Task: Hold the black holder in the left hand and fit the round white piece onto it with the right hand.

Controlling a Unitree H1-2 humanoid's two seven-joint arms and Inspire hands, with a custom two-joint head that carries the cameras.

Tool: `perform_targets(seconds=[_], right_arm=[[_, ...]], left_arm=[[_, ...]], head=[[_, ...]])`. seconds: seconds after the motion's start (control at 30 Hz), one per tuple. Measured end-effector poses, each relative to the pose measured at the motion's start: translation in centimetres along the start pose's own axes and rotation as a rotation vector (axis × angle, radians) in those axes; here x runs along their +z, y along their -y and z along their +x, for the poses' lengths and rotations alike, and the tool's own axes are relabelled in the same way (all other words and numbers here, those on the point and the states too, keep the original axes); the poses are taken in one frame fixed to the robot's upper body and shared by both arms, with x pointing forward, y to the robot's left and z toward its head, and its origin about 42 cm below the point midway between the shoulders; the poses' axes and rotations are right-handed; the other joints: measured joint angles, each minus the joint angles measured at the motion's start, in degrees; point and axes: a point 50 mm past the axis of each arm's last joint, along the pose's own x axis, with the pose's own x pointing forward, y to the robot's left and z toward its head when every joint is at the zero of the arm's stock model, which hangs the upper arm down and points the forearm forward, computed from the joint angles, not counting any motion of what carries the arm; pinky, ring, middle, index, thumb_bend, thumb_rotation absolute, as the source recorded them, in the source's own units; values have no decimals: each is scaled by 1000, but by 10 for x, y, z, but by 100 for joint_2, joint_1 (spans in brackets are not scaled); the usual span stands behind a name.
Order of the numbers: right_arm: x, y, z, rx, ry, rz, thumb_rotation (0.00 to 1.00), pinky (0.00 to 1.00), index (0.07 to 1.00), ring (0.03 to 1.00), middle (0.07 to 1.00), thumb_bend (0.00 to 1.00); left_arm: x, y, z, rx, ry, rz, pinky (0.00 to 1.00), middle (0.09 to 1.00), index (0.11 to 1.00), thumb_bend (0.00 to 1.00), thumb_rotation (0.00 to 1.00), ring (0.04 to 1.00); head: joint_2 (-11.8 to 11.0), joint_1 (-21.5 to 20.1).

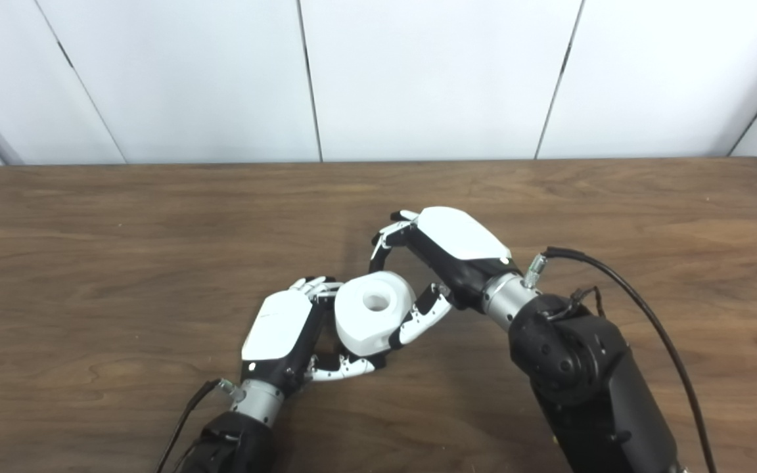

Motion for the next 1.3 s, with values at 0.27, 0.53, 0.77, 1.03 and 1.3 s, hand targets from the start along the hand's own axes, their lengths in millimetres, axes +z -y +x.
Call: perform_targets(seconds=[0.27,0.53,0.77,1.03,1.3], right_arm=[[-5,-3,-3,10,-20,-9,328,901,714,975,893,1000],[-8,-4,-4,19,-34,-8,354,956,758,1000,973,1000],[-10,-2,-7,27,-44,-11,364,938,758,1000,974,1000],[-15,11,-23,24,-68,-35,389,946,754,1000,954,1000],[-14,16,-43,13,-86,-20,370,918,766,1000,953,1000]], left_arm=[[0,0,0,-1,0,0,928,785,487,520,46,869],[0,0,0,-1,0,0,925,783,487,520,46,866],[0,0,0,-2,0,0,920,784,486,520,46,865],[-1,-1,0,-5,0,3,927,785,486,520,46,869],[-3,-3,-1,-10,1,8,927,784,486,520,45,866]], head=[[26,-18],[35,-26],[35,-26],[35,-123],[35,-167]])
